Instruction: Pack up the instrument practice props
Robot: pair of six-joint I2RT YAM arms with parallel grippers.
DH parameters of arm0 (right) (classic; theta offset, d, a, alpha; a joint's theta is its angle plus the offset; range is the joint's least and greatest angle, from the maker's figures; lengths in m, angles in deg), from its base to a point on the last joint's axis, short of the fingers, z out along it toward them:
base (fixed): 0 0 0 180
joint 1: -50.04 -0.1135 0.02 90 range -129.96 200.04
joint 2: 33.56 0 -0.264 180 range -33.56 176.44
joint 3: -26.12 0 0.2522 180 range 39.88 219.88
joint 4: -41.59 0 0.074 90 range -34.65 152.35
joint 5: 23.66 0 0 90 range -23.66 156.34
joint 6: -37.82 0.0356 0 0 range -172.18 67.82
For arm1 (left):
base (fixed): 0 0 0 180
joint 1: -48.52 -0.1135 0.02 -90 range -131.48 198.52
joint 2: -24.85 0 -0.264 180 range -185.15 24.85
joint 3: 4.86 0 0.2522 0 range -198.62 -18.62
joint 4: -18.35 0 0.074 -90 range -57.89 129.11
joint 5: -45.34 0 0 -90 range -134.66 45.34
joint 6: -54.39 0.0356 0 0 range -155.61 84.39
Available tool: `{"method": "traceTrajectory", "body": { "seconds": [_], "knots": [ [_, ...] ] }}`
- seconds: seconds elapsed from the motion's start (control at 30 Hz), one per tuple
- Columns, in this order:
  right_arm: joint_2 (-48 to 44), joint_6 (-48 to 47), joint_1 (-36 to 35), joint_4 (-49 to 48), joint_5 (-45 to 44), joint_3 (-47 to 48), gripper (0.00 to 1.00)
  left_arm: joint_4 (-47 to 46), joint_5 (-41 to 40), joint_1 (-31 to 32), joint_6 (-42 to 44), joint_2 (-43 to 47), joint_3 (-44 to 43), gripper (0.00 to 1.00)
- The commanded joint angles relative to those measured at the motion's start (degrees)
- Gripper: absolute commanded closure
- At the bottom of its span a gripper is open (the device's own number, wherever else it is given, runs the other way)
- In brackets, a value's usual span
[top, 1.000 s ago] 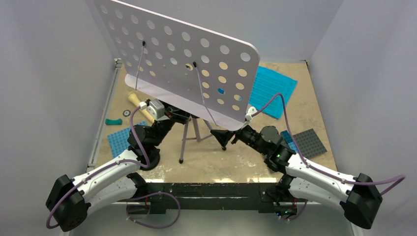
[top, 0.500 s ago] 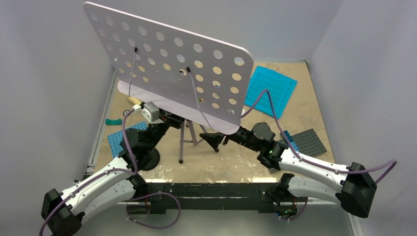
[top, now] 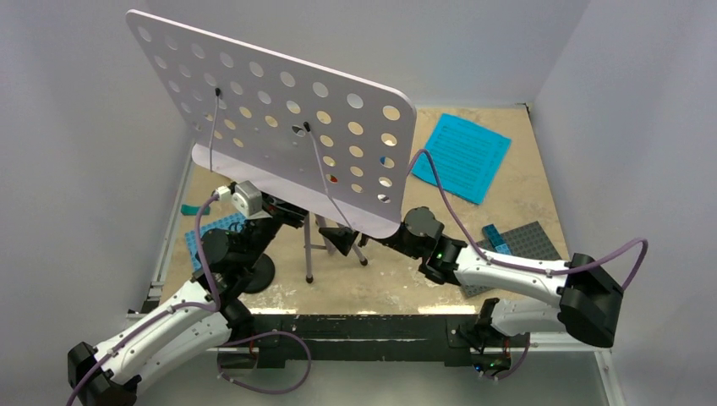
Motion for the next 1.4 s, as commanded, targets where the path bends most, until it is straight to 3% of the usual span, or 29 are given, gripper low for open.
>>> {"method": "traceTrajectory", "body": {
  "seconds": [0.0,0.4,0.83,1.1,1.37],
  "knots": [
    [3.3,1.5,-0.5,-8.0,-4.9,3.5,0.12,18.5,0.7,0.7,-5.0,-1.2,2.9,1.00],
    [10.1,4.7,-2.1,-10.2,-3.4,8.0,0.11,24.1,-1.3,1.1,-6.0,2.5,3.5,1.00],
    [5.8,3.9,-2.9,-7.1,4.7,4.5,0.09,26.5,-3.3,1.3,-5.9,3.2,2.7,1.00],
    [11.3,4.7,-5.7,-4.0,-10.6,10.6,0.03,25.3,-3.3,1.3,-6.6,2.1,2.0,1.00],
    [15.9,1.0,-7.5,-5.8,-18.1,14.1,0.01,30.0,-8.8,1.3,-5.9,4.7,1.5,1.00]
  ]
}}
